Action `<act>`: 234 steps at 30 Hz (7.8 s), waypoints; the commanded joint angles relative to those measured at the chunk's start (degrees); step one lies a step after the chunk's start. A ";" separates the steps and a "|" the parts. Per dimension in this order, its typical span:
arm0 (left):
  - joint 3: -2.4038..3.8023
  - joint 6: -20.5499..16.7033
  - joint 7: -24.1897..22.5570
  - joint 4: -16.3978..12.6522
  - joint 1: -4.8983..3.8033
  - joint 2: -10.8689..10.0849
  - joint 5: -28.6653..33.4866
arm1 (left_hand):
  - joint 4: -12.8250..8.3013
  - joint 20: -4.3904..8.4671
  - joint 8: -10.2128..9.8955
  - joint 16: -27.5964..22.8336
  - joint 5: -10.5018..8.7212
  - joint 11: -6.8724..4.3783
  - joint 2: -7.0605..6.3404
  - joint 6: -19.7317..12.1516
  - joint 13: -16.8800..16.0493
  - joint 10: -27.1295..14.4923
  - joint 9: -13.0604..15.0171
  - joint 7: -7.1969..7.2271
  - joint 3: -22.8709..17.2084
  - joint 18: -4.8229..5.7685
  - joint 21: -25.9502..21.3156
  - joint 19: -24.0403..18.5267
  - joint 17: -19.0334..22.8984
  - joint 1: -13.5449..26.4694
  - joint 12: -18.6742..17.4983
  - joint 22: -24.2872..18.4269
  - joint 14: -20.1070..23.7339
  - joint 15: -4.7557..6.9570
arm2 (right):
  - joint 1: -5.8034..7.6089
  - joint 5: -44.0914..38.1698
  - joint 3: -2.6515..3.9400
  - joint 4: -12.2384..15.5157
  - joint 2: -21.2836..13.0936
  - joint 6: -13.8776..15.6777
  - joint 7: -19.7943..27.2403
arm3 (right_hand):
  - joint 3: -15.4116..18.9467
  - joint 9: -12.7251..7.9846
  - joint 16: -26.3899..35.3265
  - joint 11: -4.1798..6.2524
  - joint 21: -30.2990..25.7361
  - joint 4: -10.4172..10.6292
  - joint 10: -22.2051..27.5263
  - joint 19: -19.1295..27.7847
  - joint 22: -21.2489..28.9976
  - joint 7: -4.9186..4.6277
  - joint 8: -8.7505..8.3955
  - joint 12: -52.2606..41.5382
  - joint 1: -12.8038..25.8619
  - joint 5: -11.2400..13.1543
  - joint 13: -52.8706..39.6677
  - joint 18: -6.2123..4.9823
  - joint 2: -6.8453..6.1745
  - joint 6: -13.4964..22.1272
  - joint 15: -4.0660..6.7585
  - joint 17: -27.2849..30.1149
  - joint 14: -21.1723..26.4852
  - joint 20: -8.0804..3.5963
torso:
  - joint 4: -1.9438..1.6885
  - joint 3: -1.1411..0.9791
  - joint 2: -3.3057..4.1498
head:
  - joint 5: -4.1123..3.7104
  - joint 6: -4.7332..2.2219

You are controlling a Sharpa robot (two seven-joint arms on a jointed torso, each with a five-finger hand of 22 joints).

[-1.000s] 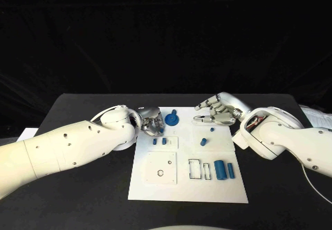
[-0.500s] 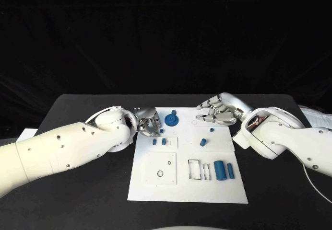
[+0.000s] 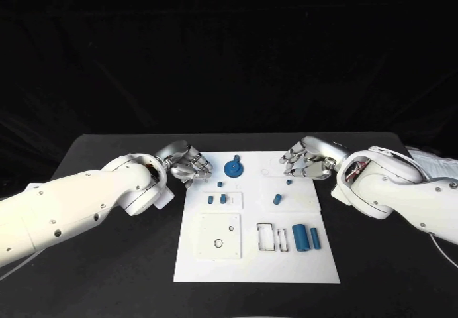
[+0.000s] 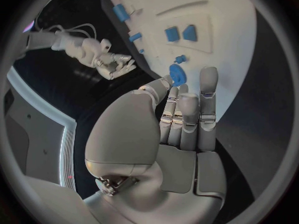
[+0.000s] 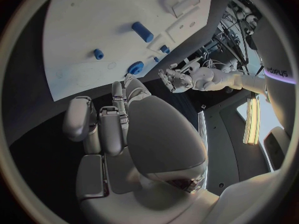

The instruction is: Assemble the parts on the task board

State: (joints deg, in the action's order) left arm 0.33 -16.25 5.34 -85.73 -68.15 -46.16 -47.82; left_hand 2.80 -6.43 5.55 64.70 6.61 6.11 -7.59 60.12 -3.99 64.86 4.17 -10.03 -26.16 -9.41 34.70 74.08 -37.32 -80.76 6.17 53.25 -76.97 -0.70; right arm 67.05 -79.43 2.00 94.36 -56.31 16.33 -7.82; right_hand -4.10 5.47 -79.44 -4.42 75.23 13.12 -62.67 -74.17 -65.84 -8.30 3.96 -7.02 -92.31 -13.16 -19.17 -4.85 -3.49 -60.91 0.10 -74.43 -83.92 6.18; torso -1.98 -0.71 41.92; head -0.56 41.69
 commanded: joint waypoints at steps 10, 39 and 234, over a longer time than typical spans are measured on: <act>-1.11 -4.13 -23.83 -3.40 0.06 -2.78 53.01 | -1.14 0.10 0.10 -5.09 0.90 -0.01 -0.10 0.17 0.16 0.08 -0.29 -0.31 -1.48 -1.04 -4.38 -3.40 8.87 -0.19 1.43 -2.59 5.32 -0.11 | -1.52 -23.19 -0.08 -0.58 1.17 -9.58 -7.21 | -3.79 -0.43 -0.05 0.08 0.18 0.79 -1.17 0.11 0.06 0.82 -0.26 1.94 0.17 2.52 7.30 -0.59 -1.59 -0.36 0.42 0.29 -3.01 -0.47 | 0.01 0.00 0.14 | -1.11 -0.80; -1.31 -4.42 -24.96 -5.10 0.11 -4.09 53.50 | -1.47 -0.08 -0.19 -5.62 1.06 0.38 -0.19 -0.64 0.20 -0.88 -0.37 -0.73 -1.64 -0.95 -4.71 -3.91 10.29 0.19 1.66 -2.73 6.40 -0.43 | -2.80 -23.84 -0.33 -2.40 4.29 -11.90 -6.76 | -10.82 0.01 -0.34 0.63 0.64 0.00 -4.79 -0.49 -0.82 1.12 0.44 1.33 0.36 4.51 12.16 -0.41 -0.70 -3.55 0.93 -0.03 -3.18 -0.96 | 0.01 -0.06 0.11 | -1.07 -0.12; -1.35 -3.04 -23.12 -4.35 0.32 -3.66 51.68 | -3.41 -0.55 -0.07 -5.08 0.79 1.32 -0.34 -3.04 0.21 -4.09 -0.34 -1.71 -2.16 -0.88 -4.49 -5.21 11.24 0.58 2.89 -2.23 7.96 -1.08 | -5.28 -22.21 0.13 10.54 1.40 -11.96 -14.37 | -13.89 -0.95 1.44 0.13 0.88 -4.90 -3.79 -1.32 -2.01 0.91 1.02 -1.01 8.57 8.87 15.53 -0.22 -1.00 -2.50 0.10 4.11 -2.57 -0.13 | 0.12 -0.01 0.12 | 1.06 1.39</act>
State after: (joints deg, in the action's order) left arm -1.05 -20.35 -17.50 -89.95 -67.83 -49.85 4.08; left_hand -0.40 -6.84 5.51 59.22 7.47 7.45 -7.86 57.51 -3.83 61.01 3.88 -11.74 -28.53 -9.34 30.29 69.29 -26.15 -80.50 8.67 50.92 -69.44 -1.75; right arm 62.04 -100.87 2.33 104.91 -55.04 4.85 -21.63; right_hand -17.73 4.56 -77.79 -4.14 75.89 8.28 -66.09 -75.02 -67.81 -7.38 4.88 -8.28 -83.99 -4.64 -3.72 -4.84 -4.66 -63.06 -0.17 -70.33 -83.83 5.94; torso -1.88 -0.71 42.02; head 0.48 43.05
